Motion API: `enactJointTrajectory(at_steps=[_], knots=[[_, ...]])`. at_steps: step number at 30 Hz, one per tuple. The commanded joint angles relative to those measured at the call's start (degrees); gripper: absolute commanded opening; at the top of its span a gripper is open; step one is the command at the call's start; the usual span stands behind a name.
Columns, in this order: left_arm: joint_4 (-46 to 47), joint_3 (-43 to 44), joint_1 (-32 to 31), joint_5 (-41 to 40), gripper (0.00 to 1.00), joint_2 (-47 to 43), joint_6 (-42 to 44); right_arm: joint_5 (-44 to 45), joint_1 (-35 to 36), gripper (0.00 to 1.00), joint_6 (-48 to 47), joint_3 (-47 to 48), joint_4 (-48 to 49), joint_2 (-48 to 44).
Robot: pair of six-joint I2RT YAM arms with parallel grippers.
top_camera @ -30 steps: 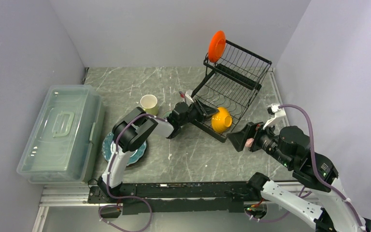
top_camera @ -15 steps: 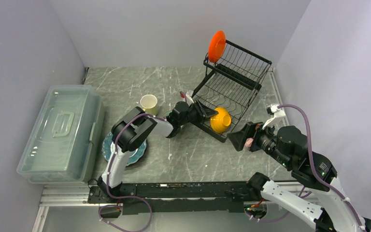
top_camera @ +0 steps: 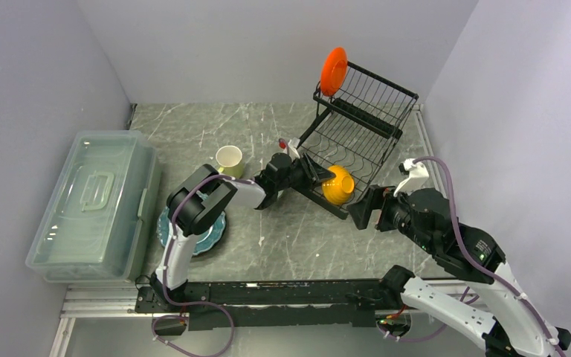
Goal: Load the mixed dishes into the dish rack
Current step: Insert the bowl into the dish rack.
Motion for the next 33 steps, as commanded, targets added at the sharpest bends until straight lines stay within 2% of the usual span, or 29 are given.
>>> enactJointTrajectory(at_steps=[1,10,20,26,33], knots=[[-4.55,1.43,0.07,2.01,0.4,-3.57,3.33,2.55,0.03,0.94,0.81,-0.41,-0.57,0.96],[-9.93,2.89,0.12,3.29,0.38,-4.97,7.12,2.9,0.04,0.94,0.93,-1.68,-0.31,1.66],[-13.01,7.75,0.14,7.84,0.15,-3.58,10.47,2.9,0.03,0.95,1.01,-1.98,-0.22,1.1],[-11.42,9.95,0.15,10.8,0.0,-2.29,10.62,1.79,-0.02,0.94,1.01,-1.59,0.19,0.72],[-12.77,13.59,0.12,14.31,0.0,-2.26,10.62,1.76,0.03,0.94,-0.07,1.81,-1.42,1.38]])
